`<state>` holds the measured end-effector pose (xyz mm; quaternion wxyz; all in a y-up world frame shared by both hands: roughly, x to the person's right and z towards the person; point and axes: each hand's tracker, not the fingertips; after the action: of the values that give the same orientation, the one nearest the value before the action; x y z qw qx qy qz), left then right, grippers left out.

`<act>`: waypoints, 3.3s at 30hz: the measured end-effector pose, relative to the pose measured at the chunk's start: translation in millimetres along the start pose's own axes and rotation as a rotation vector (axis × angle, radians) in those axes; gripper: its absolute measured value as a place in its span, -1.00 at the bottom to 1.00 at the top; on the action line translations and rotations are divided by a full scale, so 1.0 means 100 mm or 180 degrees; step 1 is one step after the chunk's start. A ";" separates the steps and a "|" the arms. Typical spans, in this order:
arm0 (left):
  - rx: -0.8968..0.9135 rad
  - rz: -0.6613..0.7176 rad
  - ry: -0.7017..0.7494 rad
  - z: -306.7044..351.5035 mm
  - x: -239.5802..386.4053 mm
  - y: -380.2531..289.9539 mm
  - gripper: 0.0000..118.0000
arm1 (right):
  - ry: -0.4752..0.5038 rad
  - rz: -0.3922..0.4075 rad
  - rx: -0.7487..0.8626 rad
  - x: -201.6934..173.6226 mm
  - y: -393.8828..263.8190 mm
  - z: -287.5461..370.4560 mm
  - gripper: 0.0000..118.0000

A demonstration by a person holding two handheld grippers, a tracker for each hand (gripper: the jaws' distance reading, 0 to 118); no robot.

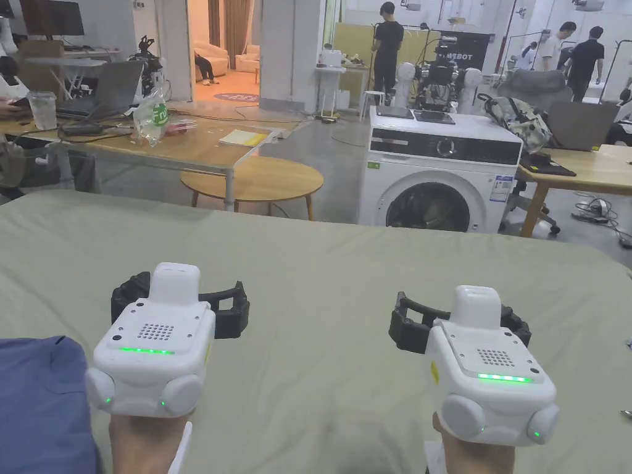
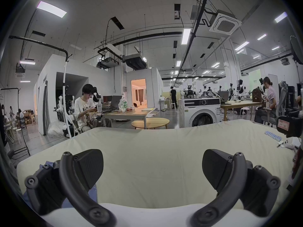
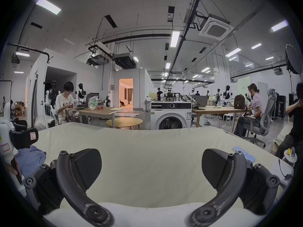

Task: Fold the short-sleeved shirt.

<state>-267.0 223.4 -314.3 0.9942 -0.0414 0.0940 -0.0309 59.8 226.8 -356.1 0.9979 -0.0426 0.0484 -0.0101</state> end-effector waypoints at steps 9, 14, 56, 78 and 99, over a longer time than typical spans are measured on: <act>-0.0048 -0.0017 -0.0108 -0.04 -0.04 0.07 0.99 | -0.0045 0.0145 -0.0006 -0.01 0.03 -0.06 1.00; -0.0075 -0.0018 -0.0081 -0.06 -0.04 0.05 0.99 | -0.0048 0.0189 0.0029 -0.01 0.08 -0.06 1.00; -0.0062 -0.0051 -0.0204 0.00 -0.06 0.08 0.99 | 0.0033 -0.0003 -0.0087 0.09 0.03 -0.05 1.00; -0.0018 -0.0046 -0.0172 0.09 -0.09 0.09 -1.00 | -0.0148 0.0121 -0.0011 -0.02 0.02 0.04 -1.00; -0.0522 0.0137 0.0660 0.73 -1.60 0.19 -1.00 | 0.0749 0.0017 -0.0128 -1.54 0.14 -0.04 -1.00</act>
<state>-408.9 258.7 -214.8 0.9729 -0.1172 0.1993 -0.0058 -94.1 244.2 -346.3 0.9842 -0.0610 0.1656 -0.0115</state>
